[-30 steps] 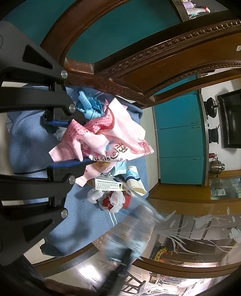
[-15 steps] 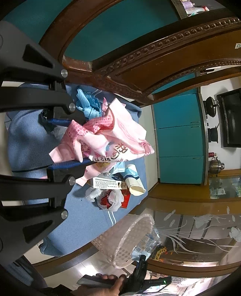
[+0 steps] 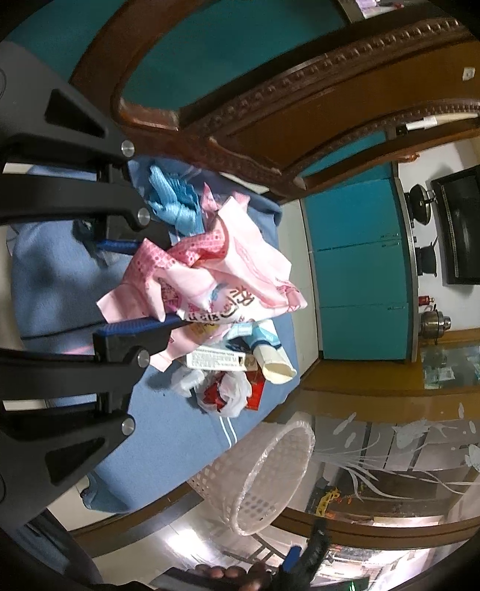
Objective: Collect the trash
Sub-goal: 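Open the right tool to drop the clear bag into the wastebasket, then carry the pink bag with the left tool over the wastebasket and release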
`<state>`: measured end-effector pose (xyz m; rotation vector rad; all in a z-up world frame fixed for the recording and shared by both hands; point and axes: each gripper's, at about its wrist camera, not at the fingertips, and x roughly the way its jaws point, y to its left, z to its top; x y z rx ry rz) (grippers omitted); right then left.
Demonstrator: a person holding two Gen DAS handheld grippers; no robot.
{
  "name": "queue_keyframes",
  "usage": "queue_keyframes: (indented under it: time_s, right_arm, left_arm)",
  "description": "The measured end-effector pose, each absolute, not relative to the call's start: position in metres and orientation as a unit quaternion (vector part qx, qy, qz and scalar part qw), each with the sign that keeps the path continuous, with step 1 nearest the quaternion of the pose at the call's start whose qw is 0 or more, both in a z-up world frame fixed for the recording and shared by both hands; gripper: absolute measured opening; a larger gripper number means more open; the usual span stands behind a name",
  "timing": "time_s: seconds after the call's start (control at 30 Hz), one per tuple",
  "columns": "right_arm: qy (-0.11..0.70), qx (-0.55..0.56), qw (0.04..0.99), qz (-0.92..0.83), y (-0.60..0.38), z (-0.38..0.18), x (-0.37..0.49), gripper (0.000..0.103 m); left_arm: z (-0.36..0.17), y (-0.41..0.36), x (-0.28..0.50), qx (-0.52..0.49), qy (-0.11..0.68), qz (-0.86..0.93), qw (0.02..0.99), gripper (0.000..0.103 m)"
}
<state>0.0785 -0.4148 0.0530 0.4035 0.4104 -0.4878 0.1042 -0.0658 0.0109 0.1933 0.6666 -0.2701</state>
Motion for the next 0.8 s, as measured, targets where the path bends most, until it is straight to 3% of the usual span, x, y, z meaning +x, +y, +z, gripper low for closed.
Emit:
queue_keyframes:
  time_s: [0.23, 0.37, 0.67, 0.73, 0.8]
  right_arm:
    - [0.171, 0.194, 0.937, -0.236, -0.412, 0.061, 0.072, 0.097]
    - [0.148, 0.227, 0.926, -0.264, -0.427, 0.064, 0.059, 0.097]
    - [0.103, 0.286, 0.894, -0.329, -0.479, 0.058, 0.023, 0.097]
    - [0.103, 0.295, 0.889, -0.334, -0.486, 0.055, 0.021, 0.097]
    - [0.108, 0.299, 0.889, -0.330, -0.488, 0.053, 0.022, 0.097]
  left_arm:
    - [0.040, -0.131, 0.110, 0.112, 0.308, -0.187, 0.926, 0.028]
    - [0.058, -0.212, 0.122, 0.122, 0.304, -0.244, 0.913, 0.028]
    - [0.051, -0.348, 0.157, 0.164, 0.307, -0.302, 0.888, 0.029]
    - [0.046, -0.359, 0.169, 0.152, 0.317, -0.308, 0.884, 0.039]
    - [0.041, -0.371, 0.177, 0.143, 0.313, -0.314, 0.885, 0.082]
